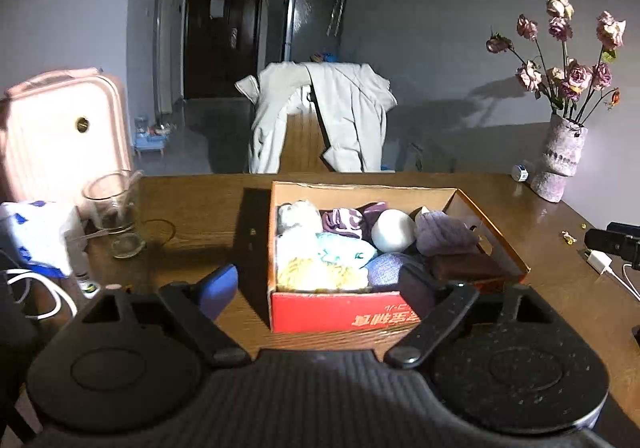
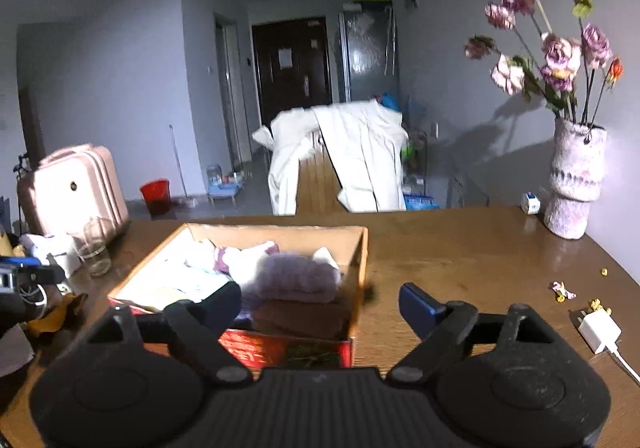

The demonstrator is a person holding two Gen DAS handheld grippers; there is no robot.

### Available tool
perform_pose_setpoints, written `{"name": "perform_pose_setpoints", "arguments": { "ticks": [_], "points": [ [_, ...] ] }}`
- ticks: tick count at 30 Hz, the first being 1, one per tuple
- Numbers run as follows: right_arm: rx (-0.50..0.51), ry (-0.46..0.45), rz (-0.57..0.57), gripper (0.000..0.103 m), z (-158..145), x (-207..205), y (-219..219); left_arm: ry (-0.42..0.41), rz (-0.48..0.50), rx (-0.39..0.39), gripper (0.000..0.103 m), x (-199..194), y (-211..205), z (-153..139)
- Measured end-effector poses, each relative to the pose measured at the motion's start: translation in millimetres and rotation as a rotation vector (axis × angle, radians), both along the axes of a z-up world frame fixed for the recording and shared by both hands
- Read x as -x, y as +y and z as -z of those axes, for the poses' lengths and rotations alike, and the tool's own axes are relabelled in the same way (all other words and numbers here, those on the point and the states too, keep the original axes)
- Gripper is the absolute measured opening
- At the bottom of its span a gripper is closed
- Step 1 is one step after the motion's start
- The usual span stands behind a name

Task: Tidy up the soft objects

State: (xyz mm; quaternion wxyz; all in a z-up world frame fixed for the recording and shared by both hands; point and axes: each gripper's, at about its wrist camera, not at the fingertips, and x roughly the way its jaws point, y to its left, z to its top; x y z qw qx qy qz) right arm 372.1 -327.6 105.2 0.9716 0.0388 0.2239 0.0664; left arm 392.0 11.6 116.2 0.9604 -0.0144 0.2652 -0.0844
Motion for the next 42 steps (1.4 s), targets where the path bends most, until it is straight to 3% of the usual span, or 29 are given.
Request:
{"name": "perform_pose_setpoints", "arguments": {
  "ticks": [4,7,12,26,29,35,42],
  "points": [
    [-0.011,-0.050,0.014,0.089,7.5,27.6,7.8,-0.099,-0.015,-0.041,0.103,39.3,-1.8,6.5],
    [-0.022,-0.099,0.024,0.090,17.9,57.5,11.9,-0.146,-0.017,-0.055,0.103,64.6,-4.8,14.6],
    [-0.035,-0.145,0.014,0.091,34.4,111.1,21.3,-0.172,-0.009,-0.053,0.103,108.5,-7.9,30.1],
    [0.024,-0.113,-0.066,0.092,87.2,272.8,72.1,-0.157,-0.061,-0.008,0.103,264.1,4.2,84.6],
    [0.041,-0.081,-0.063,0.093,102.4,294.9,81.8,-0.146,-0.040,0.001,0.103,292.7,2.8,94.8],
    [0.024,-0.100,-0.052,0.092,115.5,325.0,89.3,-0.147,-0.038,-0.029,0.103,331.5,-1.2,109.0],
    [0.011,-0.115,-0.038,0.092,118.5,325.7,88.9,-0.158,-0.050,-0.023,0.103,334.8,2.6,111.0]
  ]
}}
